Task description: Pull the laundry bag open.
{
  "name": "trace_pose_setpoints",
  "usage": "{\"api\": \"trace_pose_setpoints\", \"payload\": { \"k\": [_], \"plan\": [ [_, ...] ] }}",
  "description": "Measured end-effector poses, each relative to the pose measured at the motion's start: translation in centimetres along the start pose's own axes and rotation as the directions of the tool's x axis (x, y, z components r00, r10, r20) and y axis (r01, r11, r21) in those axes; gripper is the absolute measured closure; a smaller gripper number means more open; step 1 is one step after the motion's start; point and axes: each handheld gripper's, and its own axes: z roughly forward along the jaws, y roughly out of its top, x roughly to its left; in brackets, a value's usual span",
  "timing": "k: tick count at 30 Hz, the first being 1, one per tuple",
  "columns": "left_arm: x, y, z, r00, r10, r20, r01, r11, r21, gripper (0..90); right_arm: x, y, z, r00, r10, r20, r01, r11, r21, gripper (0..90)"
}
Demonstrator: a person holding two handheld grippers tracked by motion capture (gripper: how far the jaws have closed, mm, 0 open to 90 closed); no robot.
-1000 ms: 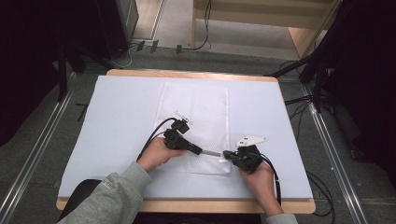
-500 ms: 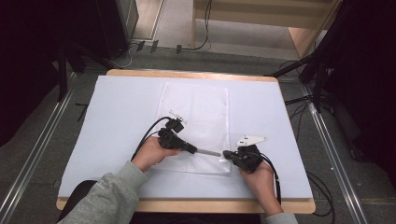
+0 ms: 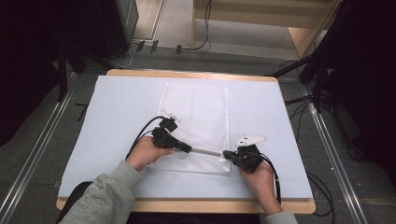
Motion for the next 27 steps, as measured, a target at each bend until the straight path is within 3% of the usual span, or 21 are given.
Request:
{"api": "trace_pose_setpoints", "payload": {
  "k": [27],
  "plan": [
    [0.78, -0.76, -0.96, 0.9998, -0.022, -0.004, 0.022, 0.9997, 0.013, 88.1, -0.12, 0.11, 0.01, 1.0000, 0.001, -0.007, -0.001, 1.000, 0.006, 90.0]
  ]
}}
